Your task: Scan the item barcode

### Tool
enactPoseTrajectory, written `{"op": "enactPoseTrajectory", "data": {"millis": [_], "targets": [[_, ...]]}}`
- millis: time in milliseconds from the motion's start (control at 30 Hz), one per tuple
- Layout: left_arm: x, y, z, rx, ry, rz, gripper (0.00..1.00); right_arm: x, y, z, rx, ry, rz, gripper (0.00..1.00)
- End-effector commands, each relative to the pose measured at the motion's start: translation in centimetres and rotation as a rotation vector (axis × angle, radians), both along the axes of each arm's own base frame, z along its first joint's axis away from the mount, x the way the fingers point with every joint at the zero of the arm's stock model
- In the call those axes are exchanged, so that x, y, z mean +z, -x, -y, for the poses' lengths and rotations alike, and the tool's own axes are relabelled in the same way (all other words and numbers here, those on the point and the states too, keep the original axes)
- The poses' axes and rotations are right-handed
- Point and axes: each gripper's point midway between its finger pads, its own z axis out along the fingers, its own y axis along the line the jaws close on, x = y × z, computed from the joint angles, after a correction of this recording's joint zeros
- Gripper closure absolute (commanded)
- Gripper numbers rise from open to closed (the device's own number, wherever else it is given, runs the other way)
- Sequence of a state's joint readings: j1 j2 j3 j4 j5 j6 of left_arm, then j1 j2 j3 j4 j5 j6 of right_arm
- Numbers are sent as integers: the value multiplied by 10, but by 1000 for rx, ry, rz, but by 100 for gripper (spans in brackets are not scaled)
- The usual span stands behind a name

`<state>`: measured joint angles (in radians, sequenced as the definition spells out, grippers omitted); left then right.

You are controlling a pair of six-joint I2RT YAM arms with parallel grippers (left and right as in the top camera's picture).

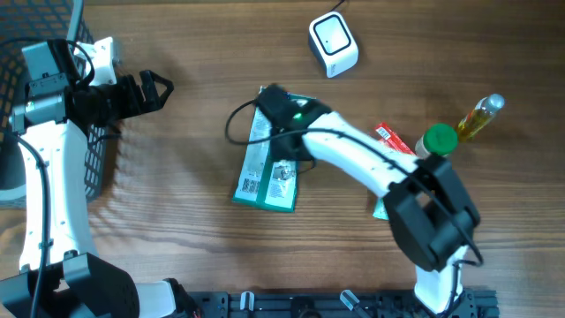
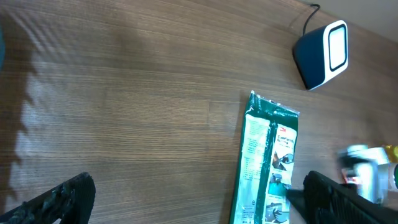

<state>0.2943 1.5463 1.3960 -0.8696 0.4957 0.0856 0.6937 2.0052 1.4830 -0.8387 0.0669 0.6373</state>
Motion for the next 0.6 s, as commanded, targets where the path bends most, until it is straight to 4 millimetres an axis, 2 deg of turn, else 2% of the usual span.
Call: {"op": "enactPoseTrajectory", "data": {"millis": [0, 33, 300, 400, 567], "targets": [[1, -2, 1, -17, -3, 9, 0, 30, -10, 21, 3, -19, 21, 14], [1, -2, 1, -17, -3, 9, 0, 27, -10, 26, 18, -6, 13, 9], [1, -2, 1, -17, -3, 9, 0, 23, 8, 12, 40, -101, -83, 9], [1, -2, 1, -17, -3, 9, 0, 21, 11, 14, 4, -101, -105, 13], [1, -2, 1, -17, -3, 9, 0, 6, 38, -9, 16, -167, -175, 23]]}}
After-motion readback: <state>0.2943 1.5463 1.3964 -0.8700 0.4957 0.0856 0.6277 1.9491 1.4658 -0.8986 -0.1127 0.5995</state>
